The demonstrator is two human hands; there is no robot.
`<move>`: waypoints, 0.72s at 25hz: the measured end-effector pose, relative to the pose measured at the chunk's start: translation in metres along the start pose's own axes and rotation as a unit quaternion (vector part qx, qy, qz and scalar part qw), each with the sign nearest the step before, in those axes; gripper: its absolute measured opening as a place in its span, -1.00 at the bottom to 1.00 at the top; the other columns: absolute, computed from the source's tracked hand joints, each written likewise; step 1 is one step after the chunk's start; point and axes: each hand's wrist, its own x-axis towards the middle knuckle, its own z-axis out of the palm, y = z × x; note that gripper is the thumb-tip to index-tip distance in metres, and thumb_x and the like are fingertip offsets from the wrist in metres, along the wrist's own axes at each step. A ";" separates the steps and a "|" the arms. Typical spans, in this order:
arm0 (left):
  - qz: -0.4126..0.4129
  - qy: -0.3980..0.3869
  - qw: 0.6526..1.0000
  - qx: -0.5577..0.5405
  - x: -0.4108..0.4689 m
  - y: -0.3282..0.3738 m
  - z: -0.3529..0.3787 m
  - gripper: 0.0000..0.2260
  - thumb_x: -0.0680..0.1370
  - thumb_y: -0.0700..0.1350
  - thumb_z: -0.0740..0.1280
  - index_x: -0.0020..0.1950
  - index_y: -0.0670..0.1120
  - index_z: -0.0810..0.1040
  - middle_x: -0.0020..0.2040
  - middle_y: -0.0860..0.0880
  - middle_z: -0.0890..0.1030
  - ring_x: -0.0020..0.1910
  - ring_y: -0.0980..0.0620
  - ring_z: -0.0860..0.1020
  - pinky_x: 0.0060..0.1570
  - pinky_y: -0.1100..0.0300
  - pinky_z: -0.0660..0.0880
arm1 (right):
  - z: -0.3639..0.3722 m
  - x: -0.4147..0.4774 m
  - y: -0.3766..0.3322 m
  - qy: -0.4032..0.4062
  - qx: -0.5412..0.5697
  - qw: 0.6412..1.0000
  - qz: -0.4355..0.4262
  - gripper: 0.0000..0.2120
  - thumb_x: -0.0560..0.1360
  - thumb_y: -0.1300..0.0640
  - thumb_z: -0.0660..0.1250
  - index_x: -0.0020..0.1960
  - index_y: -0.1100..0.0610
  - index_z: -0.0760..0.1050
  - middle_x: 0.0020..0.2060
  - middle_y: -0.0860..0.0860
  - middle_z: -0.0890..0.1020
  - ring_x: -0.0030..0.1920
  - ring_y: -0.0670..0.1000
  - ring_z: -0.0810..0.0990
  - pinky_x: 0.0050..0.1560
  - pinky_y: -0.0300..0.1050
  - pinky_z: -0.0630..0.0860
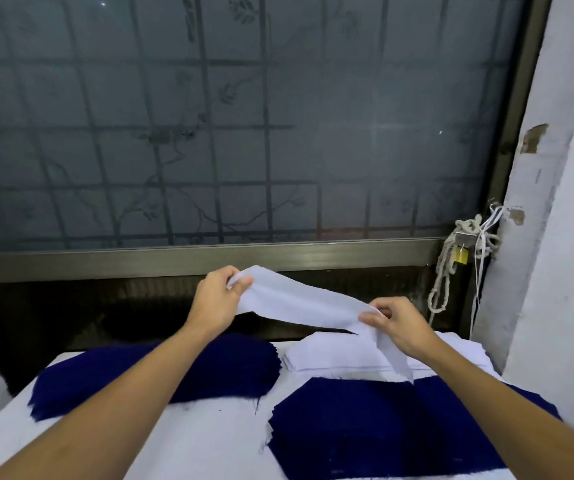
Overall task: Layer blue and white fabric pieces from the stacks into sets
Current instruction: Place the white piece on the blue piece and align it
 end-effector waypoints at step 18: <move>-0.074 0.086 0.993 -0.011 -0.099 -0.047 -0.091 -0.86 0.66 0.02 0.32 -0.04 0.03 0.62 -0.12 0.12 0.65 -0.07 0.15 0.58 -0.16 0.24 0.43 | 0.010 -0.098 -0.051 0.058 0.117 0.990 0.054 -0.79 0.61 0.01 0.36 -0.04 0.11 0.69 -0.14 0.10 0.71 -0.09 0.06 0.68 -0.10 -0.11 0.50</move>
